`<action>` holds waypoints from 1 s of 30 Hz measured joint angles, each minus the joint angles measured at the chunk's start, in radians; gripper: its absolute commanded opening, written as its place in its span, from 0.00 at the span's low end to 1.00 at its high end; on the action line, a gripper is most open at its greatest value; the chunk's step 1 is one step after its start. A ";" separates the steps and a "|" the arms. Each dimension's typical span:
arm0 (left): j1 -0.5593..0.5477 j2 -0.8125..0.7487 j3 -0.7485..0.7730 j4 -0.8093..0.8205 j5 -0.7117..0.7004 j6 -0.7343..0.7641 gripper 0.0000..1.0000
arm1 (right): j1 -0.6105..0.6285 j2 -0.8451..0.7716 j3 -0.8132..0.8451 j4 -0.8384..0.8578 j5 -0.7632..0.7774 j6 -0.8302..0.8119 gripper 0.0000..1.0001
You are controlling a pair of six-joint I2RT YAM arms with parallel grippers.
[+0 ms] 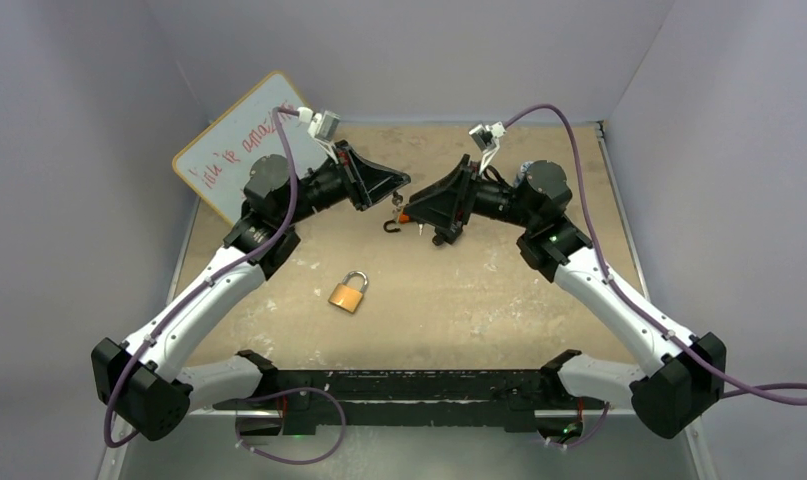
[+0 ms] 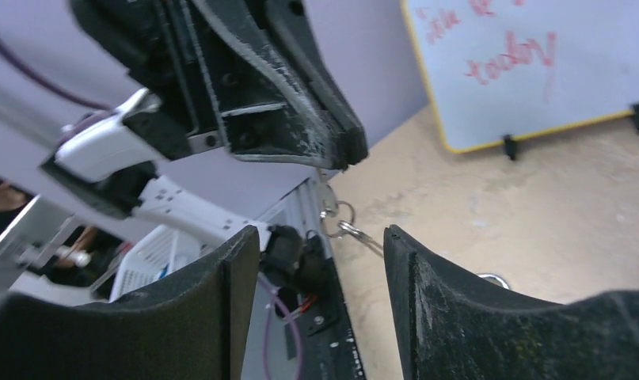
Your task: Unlock with the key
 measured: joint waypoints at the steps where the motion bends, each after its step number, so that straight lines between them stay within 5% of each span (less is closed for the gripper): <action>1: 0.000 0.001 0.000 0.023 0.022 -0.003 0.00 | 0.000 0.002 0.000 0.032 -0.030 0.017 0.56; 10: 0.000 0.044 -0.002 0.158 0.148 -0.079 0.00 | -0.002 0.029 0.000 0.151 -0.122 0.094 0.19; 18: 0.000 0.044 -0.035 0.229 0.153 -0.119 0.00 | -0.004 0.080 0.002 0.225 -0.129 0.150 0.16; 24: 0.000 0.044 -0.071 0.301 0.149 -0.159 0.00 | -0.004 0.079 0.001 0.264 -0.128 0.175 0.01; 30: -0.001 0.040 -0.082 0.331 0.124 -0.179 0.00 | -0.004 0.080 -0.005 0.292 -0.127 0.191 0.19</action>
